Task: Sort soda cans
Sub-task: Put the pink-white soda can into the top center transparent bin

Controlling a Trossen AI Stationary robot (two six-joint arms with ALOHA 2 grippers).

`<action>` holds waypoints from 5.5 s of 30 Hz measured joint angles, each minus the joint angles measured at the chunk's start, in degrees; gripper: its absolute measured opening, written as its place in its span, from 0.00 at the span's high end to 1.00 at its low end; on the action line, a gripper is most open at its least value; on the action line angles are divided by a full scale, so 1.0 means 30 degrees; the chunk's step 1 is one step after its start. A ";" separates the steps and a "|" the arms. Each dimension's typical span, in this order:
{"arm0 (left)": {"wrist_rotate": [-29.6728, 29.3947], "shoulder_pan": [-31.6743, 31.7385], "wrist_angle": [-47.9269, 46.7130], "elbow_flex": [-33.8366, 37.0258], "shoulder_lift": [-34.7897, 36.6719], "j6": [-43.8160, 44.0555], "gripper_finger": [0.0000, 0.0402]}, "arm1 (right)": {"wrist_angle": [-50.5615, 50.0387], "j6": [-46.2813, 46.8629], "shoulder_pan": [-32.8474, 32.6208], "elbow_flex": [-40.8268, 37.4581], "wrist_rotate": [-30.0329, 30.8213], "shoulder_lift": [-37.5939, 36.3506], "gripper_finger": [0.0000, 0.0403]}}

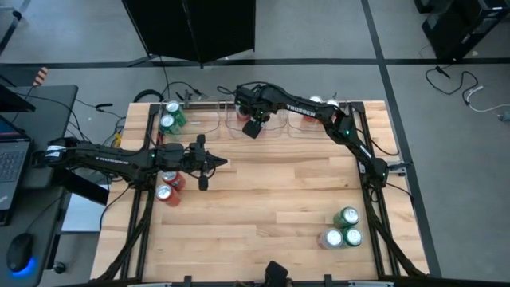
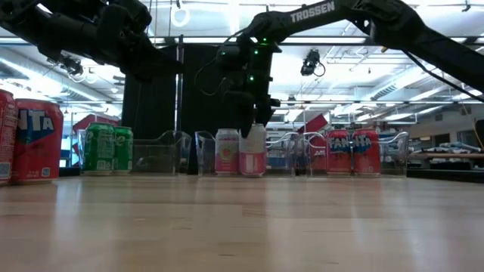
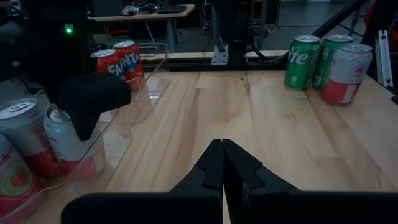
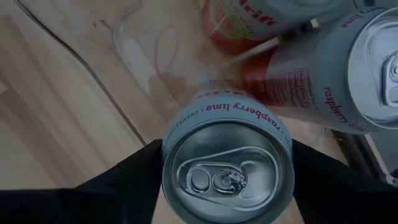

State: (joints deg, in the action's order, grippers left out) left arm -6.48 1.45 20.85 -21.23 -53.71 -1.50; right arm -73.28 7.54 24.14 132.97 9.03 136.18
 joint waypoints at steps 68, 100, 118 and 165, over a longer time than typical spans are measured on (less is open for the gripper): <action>0.0015 0.0000 -0.0069 0.0000 -0.0007 0.0211 1.00 | -0.5587 1.3043 -1.7169 -0.5461 -0.4182 -0.6615 0.52; 0.0015 -0.0002 -0.0053 -0.0007 -0.0007 0.0255 1.00 | -0.5551 1.3321 -2.0800 -1.2603 -0.8835 -0.6623 0.09; -0.0246 0.0000 0.0084 -0.0007 -0.0007 0.1180 1.00 | -0.5456 1.0248 -1.8133 -1.2108 -0.5935 -0.6545 0.36; 0.0556 0.0532 0.0623 -0.0979 0.0000 0.0583 1.00 | 0.0670 -0.1957 -0.5364 -0.0827 0.2043 -0.6324 0.36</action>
State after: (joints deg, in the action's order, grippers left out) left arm -4.81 3.05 22.72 -24.17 -53.71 0.25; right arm -71.27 1.67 8.05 130.49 15.16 117.21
